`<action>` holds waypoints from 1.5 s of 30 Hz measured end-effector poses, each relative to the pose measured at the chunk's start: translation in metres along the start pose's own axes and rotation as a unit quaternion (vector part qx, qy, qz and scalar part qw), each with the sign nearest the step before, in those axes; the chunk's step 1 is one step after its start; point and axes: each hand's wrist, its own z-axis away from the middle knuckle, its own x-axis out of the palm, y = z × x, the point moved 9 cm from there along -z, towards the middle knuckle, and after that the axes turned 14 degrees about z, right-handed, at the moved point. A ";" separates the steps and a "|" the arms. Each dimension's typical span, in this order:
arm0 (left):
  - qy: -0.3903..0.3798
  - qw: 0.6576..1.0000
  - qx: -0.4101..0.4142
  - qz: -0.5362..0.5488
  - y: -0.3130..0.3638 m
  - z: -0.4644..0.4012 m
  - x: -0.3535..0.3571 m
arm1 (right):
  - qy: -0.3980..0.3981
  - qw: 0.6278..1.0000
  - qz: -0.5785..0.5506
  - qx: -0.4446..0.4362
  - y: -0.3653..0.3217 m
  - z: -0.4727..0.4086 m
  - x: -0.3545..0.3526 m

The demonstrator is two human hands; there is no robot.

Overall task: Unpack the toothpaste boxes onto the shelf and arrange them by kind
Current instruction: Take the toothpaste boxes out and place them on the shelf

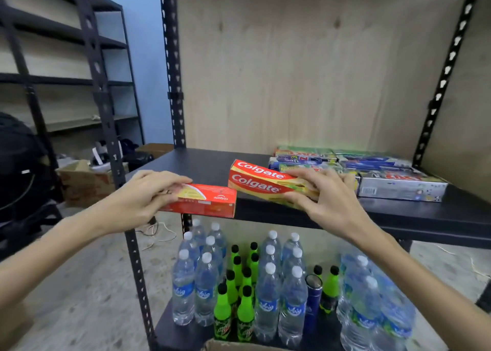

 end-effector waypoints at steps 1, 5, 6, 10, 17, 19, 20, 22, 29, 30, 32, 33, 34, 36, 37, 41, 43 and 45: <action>0.000 1.000 -0.005 0.003 -0.006 -0.008 -0.003 | 0.003 1.000 0.004 -0.001 -0.001 -0.012 0.001; -0.013 0.999 -0.020 0.022 -0.024 -0.039 0.003 | -0.006 1.000 0.020 0.004 0.005 -0.052 0.012; -0.016 0.999 -0.023 0.028 -0.027 -0.047 0.007 | -0.011 1.000 0.025 0.006 0.010 -0.060 0.016; -0.024 0.999 -0.014 0.045 -0.030 -0.081 0.022 | -0.027 0.999 0.036 0.030 0.042 -0.082 0.027; -0.027 0.994 0.001 0.104 -0.022 -0.169 0.031 | -0.076 0.992 0.082 0.055 0.111 -0.119 0.045; -0.036 0.993 -0.007 0.115 -0.023 -0.199 0.040 | -0.083 0.990 0.090 0.071 0.133 -0.130 0.049; -0.041 0.992 -0.007 0.120 -0.023 -0.214 0.047 | -0.089 0.988 0.094 0.078 0.145 -0.136 0.053; -0.039 0.991 0.006 0.127 -0.018 -0.243 0.058 | -0.103 0.985 0.105 0.086 0.166 -0.150 0.063; -0.092 0.982 0.016 0.166 -0.011 -0.319 0.127 | -0.123 0.984 0.071 0.111 0.238 -0.191 0.111; -0.097 0.980 0.016 0.176 -0.010 -0.326 0.136 | -0.127 0.984 0.064 0.109 0.245 -0.194 0.118; -0.102 0.977 0.011 0.189 -0.007 -0.337 0.150 | -0.139 0.983 0.054 0.103 0.257 -0.196 0.133; -0.104 0.976 0.009 0.191 -0.005 -0.341 0.154 | -0.143 0.984 0.047 0.098 0.261 -0.196 0.138; -0.104 0.976 0.010 0.189 -0.003 -0.345 0.159 | -0.143 0.984 0.038 0.095 0.266 -0.195 0.143; -0.099 0.979 0.019 0.175 0.001 -0.349 0.164 | -0.144 0.985 0.012 0.093 0.274 -0.194 0.150; -0.090 0.982 0.023 0.166 0.003 -0.351 0.164 | -0.145 0.985 -0.002 0.089 0.276 -0.192 0.152; -0.020 0.978 -0.012 0.206 -0.008 -0.353 0.154 | -0.129 0.985 -0.059 0.100 0.281 -0.193 0.150; 0.037 0.970 -0.042 0.235 -0.018 -0.346 0.149 | -0.116 0.985 -0.055 0.113 0.280 -0.192 0.145; 0.071 0.951 -0.070 0.294 -0.027 -0.337 0.149 | -0.106 0.985 -0.059 0.122 0.280 -0.191 0.142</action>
